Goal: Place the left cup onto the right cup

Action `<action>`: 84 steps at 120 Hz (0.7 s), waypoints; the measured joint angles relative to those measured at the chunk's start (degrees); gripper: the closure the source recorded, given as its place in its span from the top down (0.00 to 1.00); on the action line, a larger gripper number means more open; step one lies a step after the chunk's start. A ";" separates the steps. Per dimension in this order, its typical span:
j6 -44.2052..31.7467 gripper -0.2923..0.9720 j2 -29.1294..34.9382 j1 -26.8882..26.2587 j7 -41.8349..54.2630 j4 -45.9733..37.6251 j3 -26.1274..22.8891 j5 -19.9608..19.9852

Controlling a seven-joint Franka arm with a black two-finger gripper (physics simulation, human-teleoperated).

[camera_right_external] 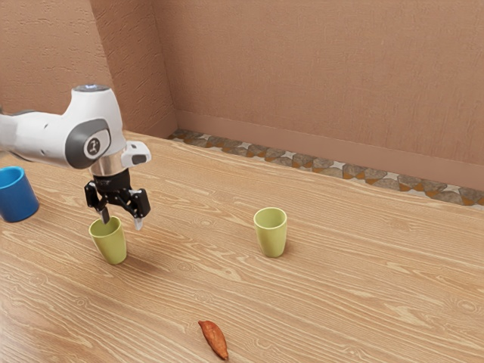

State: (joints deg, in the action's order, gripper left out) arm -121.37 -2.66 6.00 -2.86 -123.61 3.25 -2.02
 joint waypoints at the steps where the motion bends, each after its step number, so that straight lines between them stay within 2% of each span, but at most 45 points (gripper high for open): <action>1: -0.04 0.74 -0.05 0.03 0.01 0.02 0.01 0.00; 84: -2.11 0.74 -4.00 -0.18 0.33 1.10 2.10 0.00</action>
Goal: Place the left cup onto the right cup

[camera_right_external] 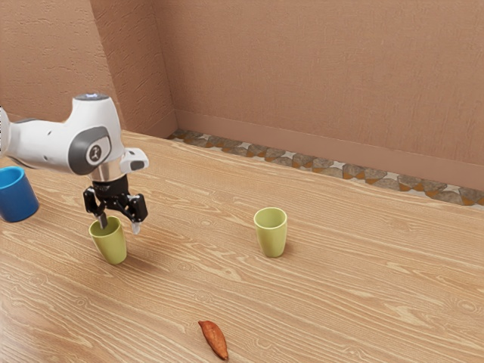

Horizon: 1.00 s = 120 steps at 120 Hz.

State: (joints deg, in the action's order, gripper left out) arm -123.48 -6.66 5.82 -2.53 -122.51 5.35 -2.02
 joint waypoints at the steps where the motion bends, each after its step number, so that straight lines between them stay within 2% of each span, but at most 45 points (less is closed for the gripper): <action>1: -0.01 0.74 -0.07 0.00 0.00 0.06 0.00 0.00; 84: -1.28 0.73 -3.21 -0.02 0.13 1.18 0.89 0.08; 120: -1.65 0.65 -4.09 -0.02 0.16 1.61 1.05 0.67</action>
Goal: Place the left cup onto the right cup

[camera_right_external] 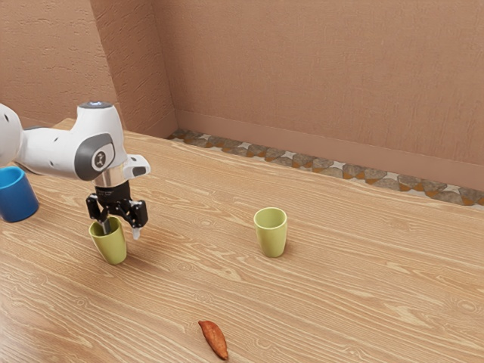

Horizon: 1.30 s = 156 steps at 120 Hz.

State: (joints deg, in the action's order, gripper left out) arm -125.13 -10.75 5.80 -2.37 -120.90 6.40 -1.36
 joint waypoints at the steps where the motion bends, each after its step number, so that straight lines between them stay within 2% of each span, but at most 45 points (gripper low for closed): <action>1: -0.01 0.65 -0.02 -0.02 0.00 0.00 0.03 0.01; 99: -0.22 0.22 -0.34 0.09 0.03 0.20 1.11 1.09; 122: -0.31 0.17 -0.37 0.09 -0.03 0.28 1.18 1.09; 156: -0.32 0.15 -0.37 0.08 -0.51 0.38 1.24 0.76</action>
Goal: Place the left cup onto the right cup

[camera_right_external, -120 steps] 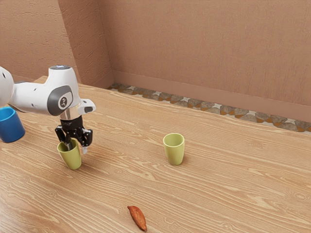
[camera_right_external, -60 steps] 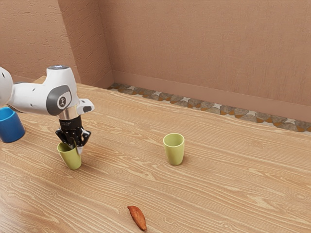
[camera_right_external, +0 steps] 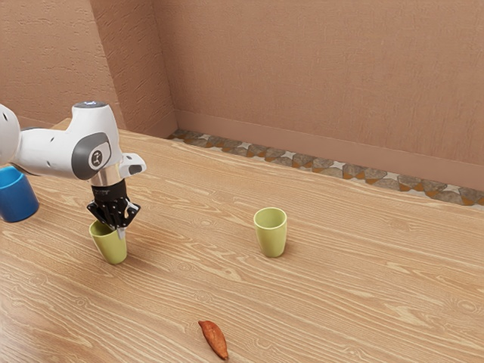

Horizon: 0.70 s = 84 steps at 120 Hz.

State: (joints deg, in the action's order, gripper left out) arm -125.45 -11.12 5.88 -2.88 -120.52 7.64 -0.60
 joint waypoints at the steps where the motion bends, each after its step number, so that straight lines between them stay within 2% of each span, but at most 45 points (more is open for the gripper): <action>1: 0.00 0.15 0.00 0.00 -0.02 0.00 0.00 -0.01; 57: 1.16 0.15 1.52 -1.56 -0.79 1.89 -0.64 -0.31; 84: 3.61 0.15 1.41 -4.71 -1.00 6.06 -1.02 -0.70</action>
State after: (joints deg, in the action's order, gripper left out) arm -121.85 -9.71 1.17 -3.88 -114.46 6.62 -1.30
